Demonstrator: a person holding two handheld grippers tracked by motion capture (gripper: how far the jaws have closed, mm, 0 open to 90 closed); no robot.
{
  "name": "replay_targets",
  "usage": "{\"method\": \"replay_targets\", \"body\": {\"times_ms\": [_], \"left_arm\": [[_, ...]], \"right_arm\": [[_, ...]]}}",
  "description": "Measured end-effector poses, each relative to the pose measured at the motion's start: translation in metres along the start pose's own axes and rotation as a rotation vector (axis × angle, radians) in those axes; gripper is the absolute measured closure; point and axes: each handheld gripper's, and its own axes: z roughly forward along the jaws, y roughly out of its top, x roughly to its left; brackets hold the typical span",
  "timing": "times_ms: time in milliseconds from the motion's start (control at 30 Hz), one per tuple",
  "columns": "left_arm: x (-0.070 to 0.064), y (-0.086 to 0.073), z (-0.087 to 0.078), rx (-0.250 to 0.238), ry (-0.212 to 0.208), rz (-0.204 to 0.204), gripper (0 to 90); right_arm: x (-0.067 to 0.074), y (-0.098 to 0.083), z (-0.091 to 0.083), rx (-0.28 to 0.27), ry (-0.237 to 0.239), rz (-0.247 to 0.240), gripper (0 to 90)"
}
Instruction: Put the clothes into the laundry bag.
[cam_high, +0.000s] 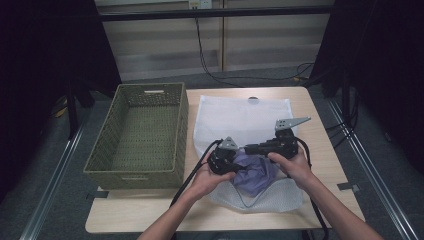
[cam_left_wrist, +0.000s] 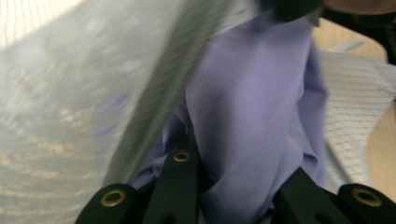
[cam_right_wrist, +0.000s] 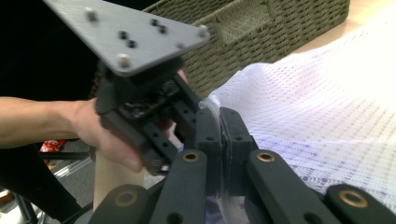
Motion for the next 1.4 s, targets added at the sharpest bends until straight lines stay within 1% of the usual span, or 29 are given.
{"method": "replay_targets", "body": {"times_ms": [67, 100, 133, 167, 233, 267, 300, 333, 367, 433, 567, 600, 633, 667, 700, 800, 867, 933, 1000, 1067, 1167, 1200, 1233, 1267, 1300, 1333, 1367, 1400], "left_arm": [[0.000, 0.000, 0.001, 0.003, 0.009, -0.001, 82.3], [-0.001, -0.001, 0.002, 0.005, 0.021, 0.018, 82.2], [-0.001, -0.001, 0.002, 0.005, 0.021, 0.018, 82.2], [-0.001, -0.003, 0.005, 0.016, 0.038, 0.035, 82.1], [-0.001, -0.005, 0.008, 0.037, 0.054, 0.043, 82.0], [-0.001, -0.005, 0.008, 0.037, 0.054, 0.043, 81.9], [0.000, -0.006, 0.010, 0.048, 0.059, 0.044, 81.9], [0.000, -0.006, 0.010, 0.045, 0.056, 0.035, 81.8], [0.000, -0.006, 0.010, 0.045, 0.056, 0.035, 81.8], [0.002, -0.007, 0.010, 0.046, 0.038, 0.032, 81.6], [0.002, -0.009, 0.011, 0.041, 0.036, 0.034, 81.6], [0.002, -0.009, 0.012, 0.058, 0.045, 0.043, 81.6], [0.002, -0.009, 0.012, 0.058, 0.045, 0.043, 81.6], [0.002, -0.010, 0.014, 0.048, 0.038, 0.038, 81.5], [0.001, -0.011, 0.015, 0.055, 0.044, 0.036, 81.5], [0.000, -0.012, 0.015, 0.053, 0.048, 0.035, 81.2], [0.001, -0.013, 0.016, 0.056, 0.056, 0.044, 81.1], [0.000, -0.014, 0.017, 0.053, 0.057, 0.036, 81.1], [-0.002, -0.015, 0.018, 0.056, 0.071, 0.040, 80.9], [-0.002, -0.015, 0.019, 0.060, 0.075, 0.041, 80.8], [-0.002, -0.015, 0.019, 0.060, 0.075, 0.038, 80.4], [-0.003, -0.015, 0.019, 0.050, 0.080, 0.038, 79.1], [-0.004, -0.015, 0.018, 0.052, 0.089, 0.039, 78.6], [-0.004, -0.016, 0.017, 0.037, 0.073, 0.038, 77.9], [-0.002, -0.016, 0.015, 0.034, 0.066, 0.035, 76.5], [-0.001, -0.015, 0.012, 0.028, 0.060, 0.020, 73.8], [-0.001, -0.015, 0.012, 0.028, 0.060, 0.020, 70.4], [-0.001, -0.014, 0.004, 0.032, 0.068, 0.017, 66.1]], "right_arm": [[0.001, -0.002, 0.000, 0.010, -0.003, -0.005, 88.3], [0.001, -0.003, -0.001, 0.011, -0.004, 0.000, 88.2], [0.001, -0.003, -0.001, 0.011, -0.004, 0.000, 88.2], [0.000, -0.004, -0.002, 0.012, -0.004, 0.000, 88.2], [-0.001, -0.007, -0.001, 0.022, -0.006, 0.000, 88.2], [-0.001, -0.007, -0.001, 0.022, -0.006, 0.000, 88.2], [0.000, -0.009, 0.000, 0.031, -0.005, 0.004, 88.2], [0.000, -0.011, 0.000, 0.037, -0.005, 0.004, 88.1], [0.000, -0.011, 0.000, 0.037, -0.005, 0.004, 88.1], [0.000, -0.013, -0.002, 0.035, -0.010, 0.006, 87.4], [-0.001, -0.015, -0.005, 0.027, -0.013, 0.011, 87.6], [-0.001, -0.017, -0.005, 0.033, -0.011, 0.014, 87.6], [-0.001, -0.017, -0.005, 0.033, -0.011, 0.014, 87.6], [-0.001, -0.019, -0.004, 0.046, -0.010, 0.014, 87.6], [-0.001, -0.020, -0.004, 0.047, -0.009, 0.016, 87.6], [0.000, -0.023, -0.004, 0.052, -0.007, 0.027, 87.5], [0.000, -0.024, -0.004, 0.058, -0.007, 0.021, 87.5], [0.001, -0.026, -0.004, 0.066, -0.006, 0.020, 87.5], [0.002, -0.033, -0.005, 0.084, -0.003, 0.019, 87.4], [0.001, -0.038, -0.003, 0.108, -0.004, 0.017, 87.4], [-0.001, -0.044, -0.001, 0.122, -0.004, 0.025, 87.3], [-0.002, -0.046, 0.001, 0.132, -0.009, 0.027, 87.2], [-0.003, -0.046, 0.001, 0.130, -0.010, 0.028, 87.3], [-0.003, -0.046, 0.000, 0.128, -0.014, 0.025, 87.2], [-0.003, -0.046, -0.001, 0.124, -0.022, 0.024, 87.2], [-0.004, -0.046, -0.002, 0.115, -0.028, 0.026, 87.2], [-0.004, -0.046, -0.002, 0.115, -0.028, 0.026, 87.2], [-0.006, -0.047, -0.003, 0.110, -0.031, 0.032, 87.2]]}}
